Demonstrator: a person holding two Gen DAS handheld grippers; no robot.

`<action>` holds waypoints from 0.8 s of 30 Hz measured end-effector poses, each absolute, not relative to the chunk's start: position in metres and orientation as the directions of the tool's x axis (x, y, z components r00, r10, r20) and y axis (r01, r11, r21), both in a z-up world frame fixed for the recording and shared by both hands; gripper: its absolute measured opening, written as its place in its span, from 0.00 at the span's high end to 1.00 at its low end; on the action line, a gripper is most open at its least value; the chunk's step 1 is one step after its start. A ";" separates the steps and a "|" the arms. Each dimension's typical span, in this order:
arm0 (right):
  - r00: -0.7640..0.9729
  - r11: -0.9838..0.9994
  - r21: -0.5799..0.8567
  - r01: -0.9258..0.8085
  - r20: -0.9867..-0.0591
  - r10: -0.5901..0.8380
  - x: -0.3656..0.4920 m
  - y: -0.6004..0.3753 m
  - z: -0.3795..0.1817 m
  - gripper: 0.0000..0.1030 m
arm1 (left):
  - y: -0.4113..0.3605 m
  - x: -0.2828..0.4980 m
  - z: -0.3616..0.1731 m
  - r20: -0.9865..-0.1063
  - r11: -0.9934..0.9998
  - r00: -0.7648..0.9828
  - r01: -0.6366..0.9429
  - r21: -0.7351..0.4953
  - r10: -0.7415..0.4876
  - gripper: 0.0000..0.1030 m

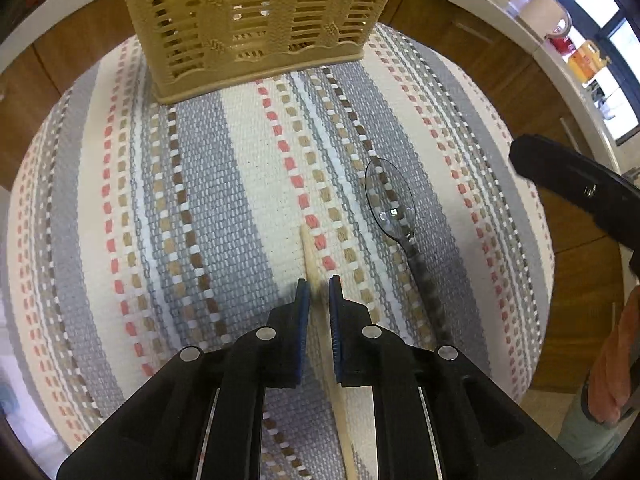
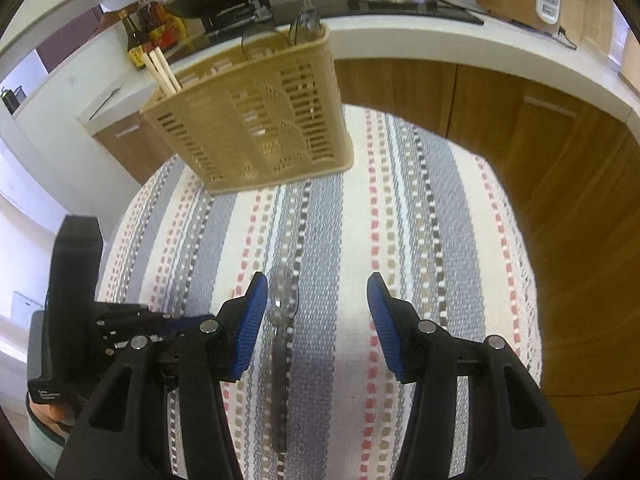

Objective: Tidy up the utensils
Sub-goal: 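Close the left gripper on the last chopstick while the right gripper grasps the last clear spoon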

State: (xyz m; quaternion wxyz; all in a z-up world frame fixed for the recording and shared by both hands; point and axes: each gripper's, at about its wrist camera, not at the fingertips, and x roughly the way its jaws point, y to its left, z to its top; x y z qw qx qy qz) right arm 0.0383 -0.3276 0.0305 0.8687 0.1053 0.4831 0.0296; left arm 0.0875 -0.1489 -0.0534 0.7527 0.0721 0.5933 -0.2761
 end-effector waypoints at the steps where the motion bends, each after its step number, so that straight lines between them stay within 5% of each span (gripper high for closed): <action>1: 0.524 0.974 0.220 0.048 -0.836 0.163 0.039 -0.328 0.028 0.53 | -0.150 0.087 -0.054 -0.935 0.840 0.148 0.500 -0.211 -0.323 0.92; 14: 0.386 0.973 0.229 0.032 -0.901 0.199 0.065 -0.310 -0.006 0.53 | -0.111 0.095 -0.040 -0.898 0.882 0.258 0.410 -0.231 -0.355 1.00; 20: 0.338 0.970 0.241 0.012 -0.914 0.223 0.081 -0.293 -0.019 0.53 | -0.088 0.104 -0.041 -0.865 0.838 0.166 0.387 -0.384 -0.473 1.00; 24: 0.344 0.966 0.255 0.033 -0.911 0.228 0.080 -0.302 -0.018 0.53 | -0.115 0.089 -0.045 -0.876 0.813 0.136 0.459 -0.358 -0.463 0.88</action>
